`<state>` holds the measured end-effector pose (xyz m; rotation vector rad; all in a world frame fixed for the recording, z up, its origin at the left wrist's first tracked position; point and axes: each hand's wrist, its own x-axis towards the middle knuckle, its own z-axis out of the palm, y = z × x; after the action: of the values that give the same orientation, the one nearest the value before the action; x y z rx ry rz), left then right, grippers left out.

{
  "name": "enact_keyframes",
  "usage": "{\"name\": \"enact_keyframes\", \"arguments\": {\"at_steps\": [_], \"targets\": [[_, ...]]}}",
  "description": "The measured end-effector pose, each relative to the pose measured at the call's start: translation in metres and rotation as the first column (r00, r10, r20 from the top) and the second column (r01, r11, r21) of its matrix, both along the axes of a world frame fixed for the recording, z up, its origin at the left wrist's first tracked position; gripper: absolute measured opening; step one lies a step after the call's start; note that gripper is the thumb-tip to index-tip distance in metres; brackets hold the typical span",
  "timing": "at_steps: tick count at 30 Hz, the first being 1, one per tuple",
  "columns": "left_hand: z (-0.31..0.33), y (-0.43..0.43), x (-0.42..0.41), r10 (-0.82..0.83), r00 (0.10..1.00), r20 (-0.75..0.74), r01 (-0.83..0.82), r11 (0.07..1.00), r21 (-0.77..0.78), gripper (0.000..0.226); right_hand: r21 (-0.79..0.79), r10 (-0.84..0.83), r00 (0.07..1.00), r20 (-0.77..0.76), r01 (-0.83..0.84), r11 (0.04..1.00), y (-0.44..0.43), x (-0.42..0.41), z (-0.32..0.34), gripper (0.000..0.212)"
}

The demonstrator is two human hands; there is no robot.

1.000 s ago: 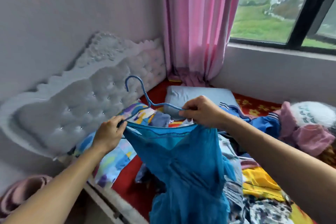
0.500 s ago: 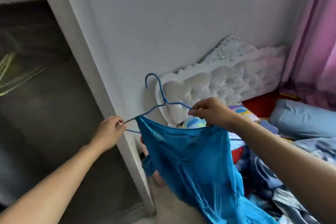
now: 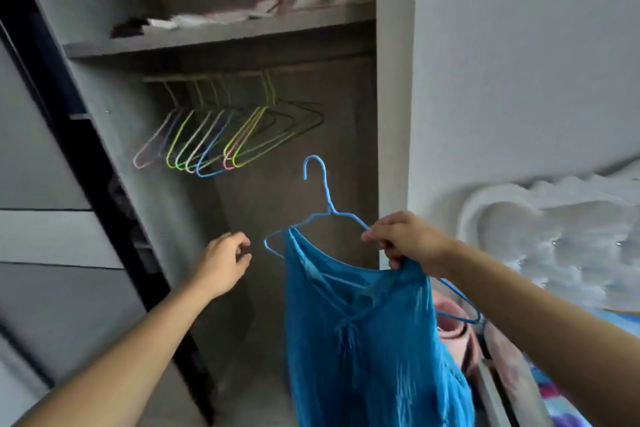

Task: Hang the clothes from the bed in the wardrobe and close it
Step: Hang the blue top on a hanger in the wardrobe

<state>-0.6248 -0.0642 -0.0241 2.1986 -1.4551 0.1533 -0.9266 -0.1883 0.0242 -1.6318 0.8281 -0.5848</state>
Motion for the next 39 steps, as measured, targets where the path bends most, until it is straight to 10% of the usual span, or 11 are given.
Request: {"name": "enact_keyframes", "arguments": {"at_steps": [16,30,39], "targets": [[0.012,0.004,0.213,0.177,0.984,0.029,-0.179,0.977,0.114,0.021,0.387,-0.419,0.837,0.352,0.278,0.879,-0.068,0.266,0.020,0.024],[0.128,-0.142,0.252,-0.276,0.949,0.149,0.312,0.881,-0.355,0.010,-0.071,-0.651,0.711,0.267,0.688,0.722,-0.135,0.256,0.105,0.031],[0.162,-0.229,0.203,-0.378,0.853,0.360,0.499,0.791,-0.354,0.010,-0.123,-0.681,0.708,0.186,0.705,0.699,-0.200,0.250,0.142,0.018]]}}
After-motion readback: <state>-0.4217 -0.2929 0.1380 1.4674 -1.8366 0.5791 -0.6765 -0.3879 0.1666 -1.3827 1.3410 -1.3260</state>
